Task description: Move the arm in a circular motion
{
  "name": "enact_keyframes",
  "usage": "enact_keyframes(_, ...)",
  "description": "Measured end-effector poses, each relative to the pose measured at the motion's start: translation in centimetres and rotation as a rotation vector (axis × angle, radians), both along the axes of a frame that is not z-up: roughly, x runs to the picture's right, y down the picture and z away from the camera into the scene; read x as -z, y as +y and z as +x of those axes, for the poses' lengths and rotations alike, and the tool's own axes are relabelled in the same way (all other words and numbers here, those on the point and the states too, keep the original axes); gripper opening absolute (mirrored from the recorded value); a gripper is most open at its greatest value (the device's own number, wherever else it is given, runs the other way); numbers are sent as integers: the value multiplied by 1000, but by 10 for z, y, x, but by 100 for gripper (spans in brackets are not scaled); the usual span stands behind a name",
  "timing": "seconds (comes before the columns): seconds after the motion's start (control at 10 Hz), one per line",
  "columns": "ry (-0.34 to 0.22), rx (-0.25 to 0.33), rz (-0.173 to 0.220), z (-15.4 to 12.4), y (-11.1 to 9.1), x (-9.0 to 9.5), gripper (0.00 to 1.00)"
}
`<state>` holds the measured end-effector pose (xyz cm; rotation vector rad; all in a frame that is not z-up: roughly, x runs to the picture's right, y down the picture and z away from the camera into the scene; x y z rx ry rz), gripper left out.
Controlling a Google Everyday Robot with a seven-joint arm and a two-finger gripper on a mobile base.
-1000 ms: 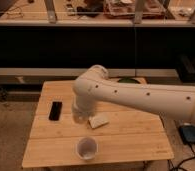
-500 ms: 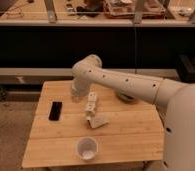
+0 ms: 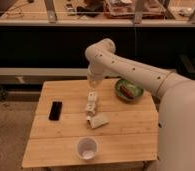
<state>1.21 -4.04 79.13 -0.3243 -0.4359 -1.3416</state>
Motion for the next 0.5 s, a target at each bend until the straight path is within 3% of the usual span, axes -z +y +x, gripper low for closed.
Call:
enact_keyframes(0.1, 66, -4, 3, 36, -4, 18, 9)
enact_keyframes(0.3, 176, -13, -13, 90, 8, 55, 9)
enact_keyframes(0.5, 275, -58, -75, 132, 57, 116, 9)
